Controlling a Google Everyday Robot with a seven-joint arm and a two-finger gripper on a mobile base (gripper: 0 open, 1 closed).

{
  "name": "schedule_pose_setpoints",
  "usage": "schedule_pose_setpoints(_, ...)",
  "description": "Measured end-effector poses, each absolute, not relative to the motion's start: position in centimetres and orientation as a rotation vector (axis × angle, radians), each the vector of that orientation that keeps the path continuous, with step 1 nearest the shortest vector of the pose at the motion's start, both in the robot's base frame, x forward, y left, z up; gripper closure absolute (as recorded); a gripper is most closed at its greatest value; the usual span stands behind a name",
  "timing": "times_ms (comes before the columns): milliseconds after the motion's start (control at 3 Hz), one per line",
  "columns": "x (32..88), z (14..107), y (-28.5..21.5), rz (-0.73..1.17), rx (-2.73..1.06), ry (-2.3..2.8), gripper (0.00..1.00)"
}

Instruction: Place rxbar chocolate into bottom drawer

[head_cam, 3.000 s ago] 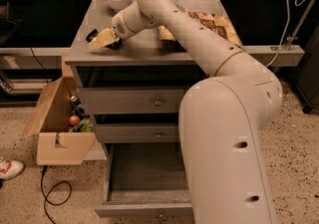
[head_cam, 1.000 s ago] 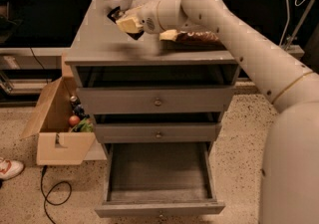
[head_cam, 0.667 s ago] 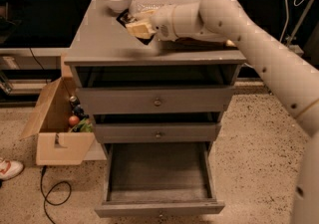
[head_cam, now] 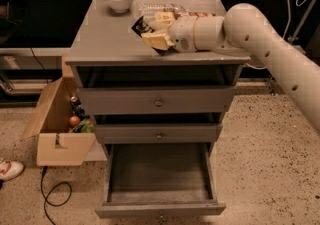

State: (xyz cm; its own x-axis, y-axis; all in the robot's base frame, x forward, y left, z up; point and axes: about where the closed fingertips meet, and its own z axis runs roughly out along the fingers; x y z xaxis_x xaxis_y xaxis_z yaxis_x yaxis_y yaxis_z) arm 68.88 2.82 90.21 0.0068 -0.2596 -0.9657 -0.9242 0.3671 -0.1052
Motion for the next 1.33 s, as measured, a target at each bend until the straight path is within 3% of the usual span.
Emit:
schedule_pose_setpoints(333,66.8,89.6,3.1,0.727,-1.179,1.491,1.0)
schedule_pose_setpoints(1000,56.7,82.2,1.7,0.685,-1.379,1.615,1.0)
schedule_pose_setpoints(1333,56.7,82.2,1.7,0.685,-1.379,1.615,1.0)
